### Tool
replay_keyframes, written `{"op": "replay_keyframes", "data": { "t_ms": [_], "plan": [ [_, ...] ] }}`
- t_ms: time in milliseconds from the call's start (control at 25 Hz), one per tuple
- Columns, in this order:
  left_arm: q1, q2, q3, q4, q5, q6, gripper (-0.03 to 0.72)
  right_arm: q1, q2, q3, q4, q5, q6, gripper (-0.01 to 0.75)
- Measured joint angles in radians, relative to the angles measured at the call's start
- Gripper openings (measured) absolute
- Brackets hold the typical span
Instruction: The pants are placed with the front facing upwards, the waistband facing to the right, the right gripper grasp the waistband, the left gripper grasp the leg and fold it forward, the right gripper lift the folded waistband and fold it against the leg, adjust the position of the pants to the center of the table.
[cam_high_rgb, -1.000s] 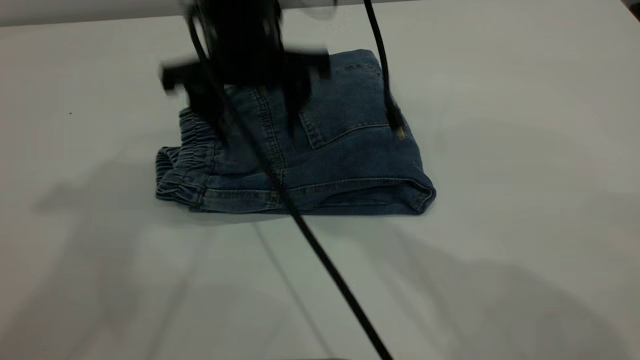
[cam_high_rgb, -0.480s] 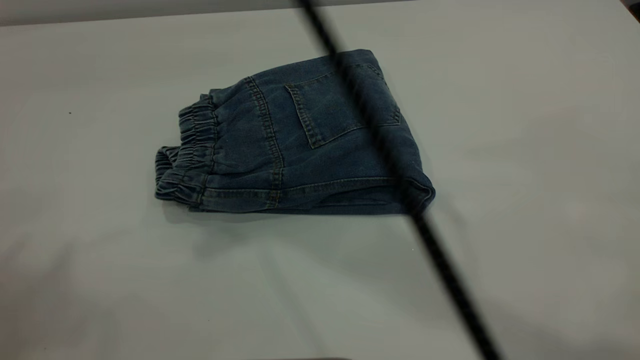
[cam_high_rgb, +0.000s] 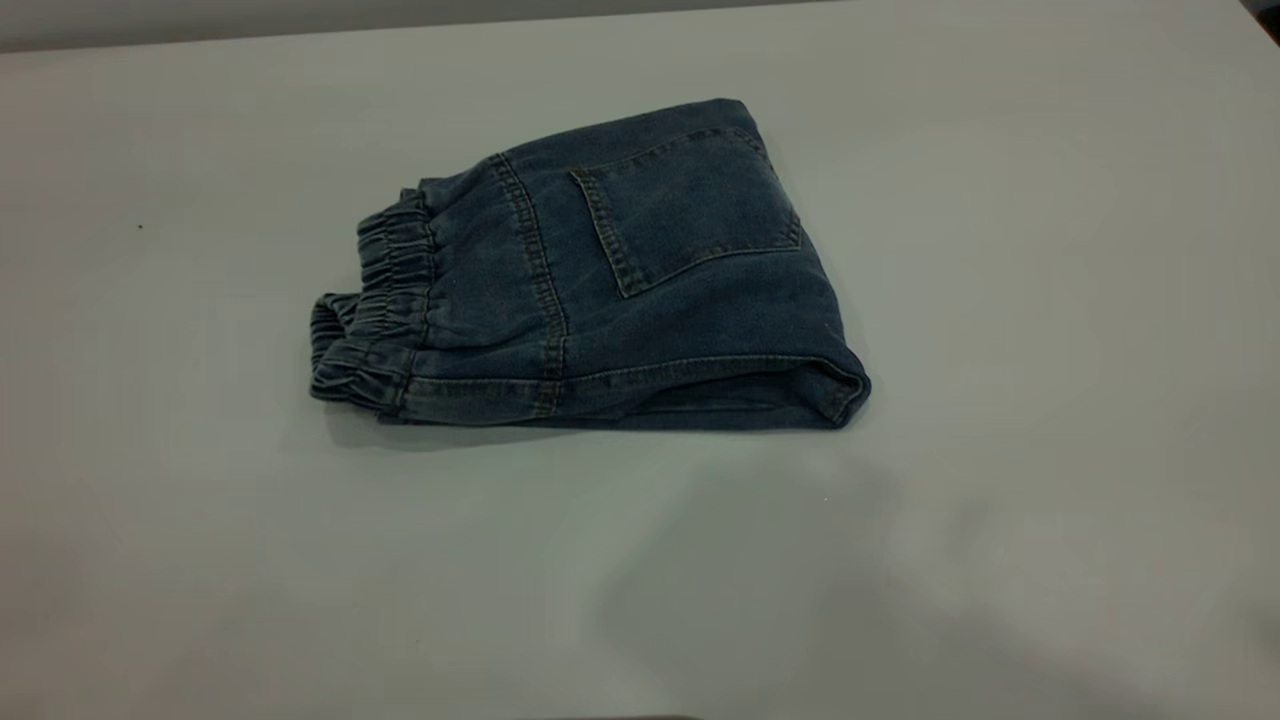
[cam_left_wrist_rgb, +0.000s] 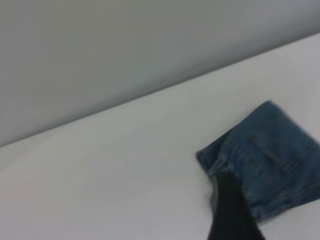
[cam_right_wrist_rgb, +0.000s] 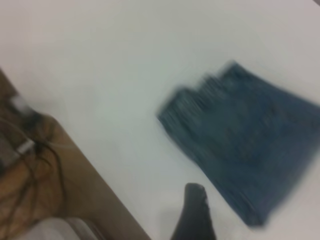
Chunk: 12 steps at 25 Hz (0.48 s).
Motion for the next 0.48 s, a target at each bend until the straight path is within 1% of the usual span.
{"op": "replay_keyframes", "data": {
  "t_ms": [160,240,320,480],
  "plan": [
    [0.000,-0.047,0.002,-0.027,0.000,0.000,0.380,0.000,-0.148,0.245,-0.156,0.000,0.140,0.486],
    [0.000,-0.065,0.031,-0.039,0.000,-0.001,0.380,0.000,-0.219,0.361,-0.210,-0.001,0.178,0.477],
    [0.000,-0.080,0.099,-0.050,0.000,-0.001,0.380,0.000,-0.300,0.481,-0.226,-0.002,0.184,0.472],
    [0.000,-0.108,0.307,-0.080,0.000,-0.003,0.380,0.000,-0.478,0.686,-0.226,-0.005,0.188,0.470]
  ]
}}
